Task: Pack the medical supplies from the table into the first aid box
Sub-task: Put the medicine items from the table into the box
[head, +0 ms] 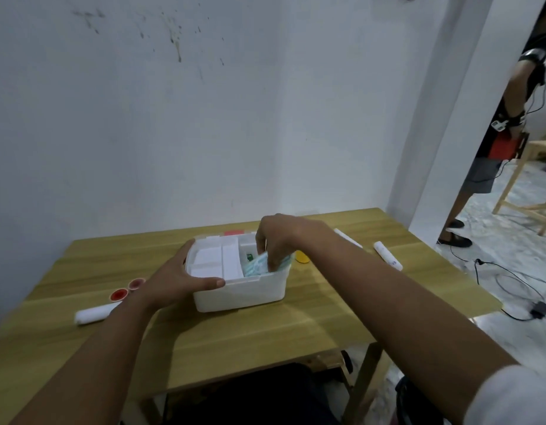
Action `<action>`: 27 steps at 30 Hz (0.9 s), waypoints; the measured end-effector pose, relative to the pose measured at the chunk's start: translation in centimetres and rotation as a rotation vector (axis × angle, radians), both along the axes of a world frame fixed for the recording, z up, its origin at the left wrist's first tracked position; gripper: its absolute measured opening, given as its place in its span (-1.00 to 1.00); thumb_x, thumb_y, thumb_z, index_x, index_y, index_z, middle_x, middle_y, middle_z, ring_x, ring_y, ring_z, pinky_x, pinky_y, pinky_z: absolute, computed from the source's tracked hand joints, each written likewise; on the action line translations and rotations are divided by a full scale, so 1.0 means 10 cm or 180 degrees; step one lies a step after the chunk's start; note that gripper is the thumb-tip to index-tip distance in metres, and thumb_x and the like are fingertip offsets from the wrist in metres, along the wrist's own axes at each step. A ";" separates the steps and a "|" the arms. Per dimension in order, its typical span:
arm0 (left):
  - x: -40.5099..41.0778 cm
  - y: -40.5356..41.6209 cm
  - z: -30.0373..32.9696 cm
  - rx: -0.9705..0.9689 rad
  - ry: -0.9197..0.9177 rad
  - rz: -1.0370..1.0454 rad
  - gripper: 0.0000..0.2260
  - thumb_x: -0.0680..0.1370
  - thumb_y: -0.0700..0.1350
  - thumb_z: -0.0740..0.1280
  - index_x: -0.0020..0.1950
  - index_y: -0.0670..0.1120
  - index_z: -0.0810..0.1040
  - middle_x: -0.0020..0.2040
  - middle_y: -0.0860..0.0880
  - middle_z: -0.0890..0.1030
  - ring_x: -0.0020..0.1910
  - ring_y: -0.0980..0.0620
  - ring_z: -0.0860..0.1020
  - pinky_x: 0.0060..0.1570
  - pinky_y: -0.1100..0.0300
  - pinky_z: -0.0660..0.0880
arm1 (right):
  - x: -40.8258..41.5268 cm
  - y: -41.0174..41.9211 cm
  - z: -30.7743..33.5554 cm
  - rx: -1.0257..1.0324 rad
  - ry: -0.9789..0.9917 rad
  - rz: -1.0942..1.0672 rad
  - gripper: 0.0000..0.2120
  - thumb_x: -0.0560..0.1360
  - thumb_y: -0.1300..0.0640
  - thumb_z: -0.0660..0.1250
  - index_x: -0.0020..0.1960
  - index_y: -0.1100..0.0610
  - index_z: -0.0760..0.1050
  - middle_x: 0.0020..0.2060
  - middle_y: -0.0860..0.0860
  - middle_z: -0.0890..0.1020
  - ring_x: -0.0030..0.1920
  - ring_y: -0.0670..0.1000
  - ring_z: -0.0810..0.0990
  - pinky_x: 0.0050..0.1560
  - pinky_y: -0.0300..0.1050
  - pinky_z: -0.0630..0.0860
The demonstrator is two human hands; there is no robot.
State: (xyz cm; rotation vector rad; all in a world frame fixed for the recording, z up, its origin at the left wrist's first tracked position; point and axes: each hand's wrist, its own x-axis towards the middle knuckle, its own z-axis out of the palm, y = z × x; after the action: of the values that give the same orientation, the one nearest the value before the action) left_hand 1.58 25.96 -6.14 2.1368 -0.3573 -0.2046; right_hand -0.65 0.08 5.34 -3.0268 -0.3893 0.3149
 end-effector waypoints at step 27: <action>0.02 -0.06 -0.05 -0.0159 -0.0059 0.0050 -0.04 0.28 0.13 0.63 0.51 0.27 0.12 0.21 0.36 0.39 0.26 0.10 0.42 -0.05 0.33 0.46 | 0.48 -0.82 -0.07 0.1059 -0.1114 -0.1281 -0.72 0.44 0.09 0.47 0.15 0.05 0.64 0.08 -0.02 0.67 0.08 0.04 0.65 -0.02 -0.07 0.58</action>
State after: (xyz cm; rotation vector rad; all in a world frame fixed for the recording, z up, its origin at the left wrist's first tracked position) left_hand 1.77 25.37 -6.63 2.0927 -0.3528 -0.1654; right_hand 4.18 -8.09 4.62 -2.7312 0.1442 -0.2811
